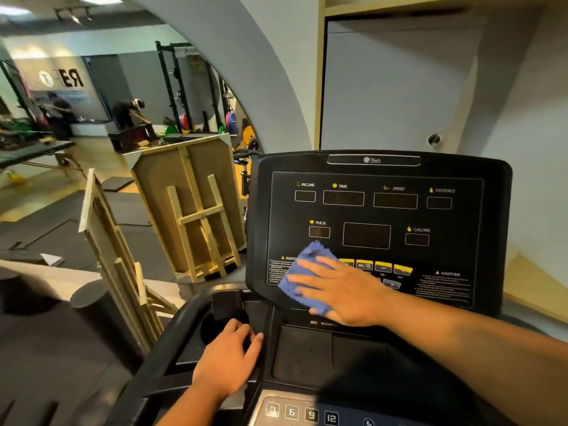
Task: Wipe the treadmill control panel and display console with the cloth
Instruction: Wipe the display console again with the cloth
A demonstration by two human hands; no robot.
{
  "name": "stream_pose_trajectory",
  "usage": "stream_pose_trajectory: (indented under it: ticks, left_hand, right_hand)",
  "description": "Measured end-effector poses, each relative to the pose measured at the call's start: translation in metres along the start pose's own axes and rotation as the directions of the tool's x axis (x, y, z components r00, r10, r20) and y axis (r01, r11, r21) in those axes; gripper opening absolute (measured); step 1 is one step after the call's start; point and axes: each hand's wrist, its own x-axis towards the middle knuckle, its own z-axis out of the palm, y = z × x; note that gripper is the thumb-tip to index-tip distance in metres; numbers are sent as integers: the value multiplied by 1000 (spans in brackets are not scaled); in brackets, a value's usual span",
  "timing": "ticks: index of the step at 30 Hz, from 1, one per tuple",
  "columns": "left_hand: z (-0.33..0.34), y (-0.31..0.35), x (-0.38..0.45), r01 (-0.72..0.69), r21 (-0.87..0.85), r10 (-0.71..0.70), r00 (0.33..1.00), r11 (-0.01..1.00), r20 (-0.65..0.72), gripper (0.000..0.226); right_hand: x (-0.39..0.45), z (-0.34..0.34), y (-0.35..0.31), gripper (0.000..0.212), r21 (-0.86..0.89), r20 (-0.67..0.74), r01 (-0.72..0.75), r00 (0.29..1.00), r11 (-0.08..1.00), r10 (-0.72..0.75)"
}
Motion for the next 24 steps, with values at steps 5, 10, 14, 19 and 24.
stream_pose_trajectory:
  ticks: [5, 10, 14, 19, 24]
  left_hand:
    - [-2, 1, 0, 2, -14, -2, 1000, 1000, -11, 38]
    - [-3, 1, 0, 1, -34, -1, 1000, 999, 2, 35]
    - [-1, 0, 1, 3, -14, -4, 1000, 1000, -3, 39]
    - [-4, 1, 1, 10, -26, -10, 1000, 1000, 7, 36]
    - [-4, 3, 0, 9, -29, -9, 1000, 1000, 2, 34]
  right_hand:
    - [82, -63, 63, 61, 46, -263, -457, 852, 888, 452]
    - [94, -35, 19, 63, -24, -227, -271, 939, 962, 259]
    - [70, 5, -31, 56, -50, -136, 47, 989, 998, -54]
    - [97, -27, 16, 53, -109, -175, -30, 985, 994, 11]
    - [117, -78, 72, 60, 63, -293, -487, 825, 871, 483]
